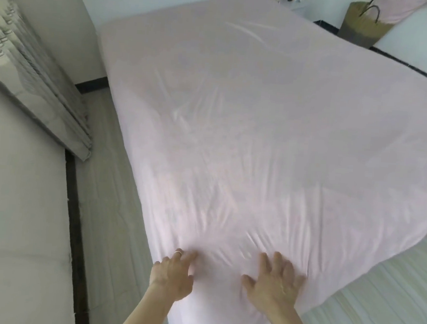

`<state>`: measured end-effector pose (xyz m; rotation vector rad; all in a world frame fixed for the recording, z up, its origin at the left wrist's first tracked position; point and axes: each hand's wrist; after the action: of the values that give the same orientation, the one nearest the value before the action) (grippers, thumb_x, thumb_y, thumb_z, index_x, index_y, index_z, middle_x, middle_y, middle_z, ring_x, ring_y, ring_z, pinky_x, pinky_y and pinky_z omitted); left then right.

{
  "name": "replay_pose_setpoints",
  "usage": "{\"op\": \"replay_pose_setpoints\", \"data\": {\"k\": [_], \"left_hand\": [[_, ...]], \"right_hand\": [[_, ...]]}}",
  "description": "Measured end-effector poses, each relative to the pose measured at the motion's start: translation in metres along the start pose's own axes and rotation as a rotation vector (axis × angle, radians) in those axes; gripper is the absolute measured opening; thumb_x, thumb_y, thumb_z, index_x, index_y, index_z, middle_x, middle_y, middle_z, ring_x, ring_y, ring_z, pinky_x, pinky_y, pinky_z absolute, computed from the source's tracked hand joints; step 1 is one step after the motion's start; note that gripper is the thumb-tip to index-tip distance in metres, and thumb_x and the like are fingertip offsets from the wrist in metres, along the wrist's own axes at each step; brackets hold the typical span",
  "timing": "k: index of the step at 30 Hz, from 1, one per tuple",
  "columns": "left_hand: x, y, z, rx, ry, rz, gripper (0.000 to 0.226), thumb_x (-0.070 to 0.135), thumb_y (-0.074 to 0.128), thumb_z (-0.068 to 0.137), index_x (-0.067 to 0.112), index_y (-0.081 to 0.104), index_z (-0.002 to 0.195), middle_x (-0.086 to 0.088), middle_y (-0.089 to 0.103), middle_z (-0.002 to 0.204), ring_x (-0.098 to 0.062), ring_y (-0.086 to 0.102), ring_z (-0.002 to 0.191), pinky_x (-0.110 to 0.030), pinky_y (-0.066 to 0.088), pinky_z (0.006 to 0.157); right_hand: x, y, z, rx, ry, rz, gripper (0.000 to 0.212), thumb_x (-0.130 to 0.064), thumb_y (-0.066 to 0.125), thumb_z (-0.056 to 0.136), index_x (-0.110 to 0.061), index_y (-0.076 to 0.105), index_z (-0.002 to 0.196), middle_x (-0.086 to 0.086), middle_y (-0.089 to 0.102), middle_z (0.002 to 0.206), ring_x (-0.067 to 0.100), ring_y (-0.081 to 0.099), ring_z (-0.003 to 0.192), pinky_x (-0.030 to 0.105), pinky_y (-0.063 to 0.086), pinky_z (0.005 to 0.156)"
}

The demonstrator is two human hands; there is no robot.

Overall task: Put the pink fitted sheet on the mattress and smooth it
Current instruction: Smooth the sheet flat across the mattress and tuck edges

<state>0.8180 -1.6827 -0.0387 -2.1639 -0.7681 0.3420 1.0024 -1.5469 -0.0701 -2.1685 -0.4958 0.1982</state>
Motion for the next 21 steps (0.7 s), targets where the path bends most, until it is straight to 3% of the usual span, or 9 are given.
{"op": "replay_pose_setpoints", "data": {"k": [2,3,5,6,9,13,15,17,21], "left_hand": [[0.002,-0.028,0.012,0.021,0.01,0.041,0.037,0.036,0.038,0.098,0.029,0.044,0.133,0.0,0.05,0.127,-0.023,0.055,0.114,-0.034,0.041,0.084],[0.003,-0.039,0.02,0.069,0.009,0.03,0.032,0.033,0.036,0.098,0.024,0.05,0.125,0.0,0.054,0.113,-0.023,0.056,0.11,-0.033,0.04,0.08],[-0.004,-0.059,0.043,0.186,0.005,-0.017,0.028,0.03,0.035,0.097,0.02,0.053,0.116,0.001,0.052,0.103,-0.021,0.055,0.107,-0.032,0.039,0.077],[-0.01,-0.066,0.055,0.229,0.006,-0.04,0.028,0.03,0.036,0.097,0.022,0.053,0.118,0.001,0.053,0.109,-0.02,0.054,0.11,-0.032,0.04,0.08],[-0.034,-0.091,0.106,0.306,0.016,-0.092,0.039,0.034,0.039,0.097,0.03,0.044,0.135,0.004,0.045,0.138,-0.017,0.046,0.124,-0.032,0.04,0.097],[-0.071,-0.141,0.187,0.34,0.005,-0.144,0.048,0.037,0.041,0.097,0.034,0.031,0.144,0.002,0.026,0.157,-0.018,0.028,0.143,-0.036,0.027,0.114],[-0.09,-0.173,0.229,0.347,0.015,-0.149,0.052,0.038,0.04,0.098,0.035,0.025,0.148,0.001,0.015,0.162,-0.02,0.015,0.148,-0.041,0.02,0.118],[-0.111,-0.203,0.268,0.351,0.024,-0.152,0.054,0.039,0.038,0.099,0.036,0.021,0.15,0.001,0.008,0.163,-0.02,0.008,0.15,-0.042,0.015,0.12],[-0.158,-0.263,0.353,0.407,0.037,-0.154,0.056,0.042,0.036,0.099,0.039,0.017,0.152,0.002,0.003,0.164,-0.02,0.002,0.151,-0.044,0.011,0.121]], "right_hand": [[-0.011,-0.021,0.003,0.152,-0.045,-0.013,0.063,-0.06,0.042,0.086,-0.022,0.053,0.134,0.007,0.047,0.137,0.03,0.042,0.128,0.05,0.032,0.103],[-0.014,-0.029,0.007,0.264,-0.098,0.015,0.051,-0.056,0.051,0.08,-0.02,0.067,0.113,0.005,0.058,0.115,0.028,0.053,0.111,0.046,0.04,0.091],[-0.023,-0.039,0.024,0.395,-0.172,0.072,0.04,-0.049,0.072,0.063,-0.015,0.072,0.084,0.005,0.062,0.092,0.028,0.061,0.086,0.042,0.047,0.073],[-0.028,-0.044,0.033,0.414,-0.185,0.1,0.041,-0.047,0.077,0.058,-0.015,0.072,0.083,0.006,0.065,0.094,0.029,0.062,0.086,0.043,0.049,0.072],[-0.063,-0.069,0.072,0.444,-0.231,0.158,0.045,-0.049,0.066,0.068,-0.015,0.073,0.096,0.009,0.068,0.116,0.031,0.064,0.107,0.046,0.055,0.078],[-0.12,-0.108,0.14,0.451,-0.267,0.179,0.058,-0.055,0.039,0.078,-0.017,0.071,0.11,0.007,0.063,0.132,0.029,0.06,0.122,0.048,0.055,0.089],[-0.151,-0.135,0.175,0.45,-0.263,0.185,0.064,-0.057,0.034,0.083,-0.019,0.064,0.125,0.005,0.052,0.146,0.027,0.048,0.136,0.049,0.046,0.103],[-0.182,-0.16,0.209,0.391,-0.257,0.181,0.067,-0.057,0.029,0.09,-0.022,0.046,0.144,0.001,0.03,0.161,0.022,0.023,0.15,0.046,0.025,0.118],[-0.25,-0.213,0.279,0.446,-0.26,0.216,0.083,-0.064,0.009,0.084,-0.024,0.035,0.152,-0.003,0.018,0.165,0.019,0.01,0.153,0.044,0.013,0.122]]}}
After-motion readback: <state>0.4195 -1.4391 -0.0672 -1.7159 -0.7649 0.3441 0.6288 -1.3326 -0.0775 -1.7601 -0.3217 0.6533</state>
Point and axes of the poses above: each hand's wrist, its own z-axis towards the middle knuckle, its own y-axis out of the palm, x = y × z
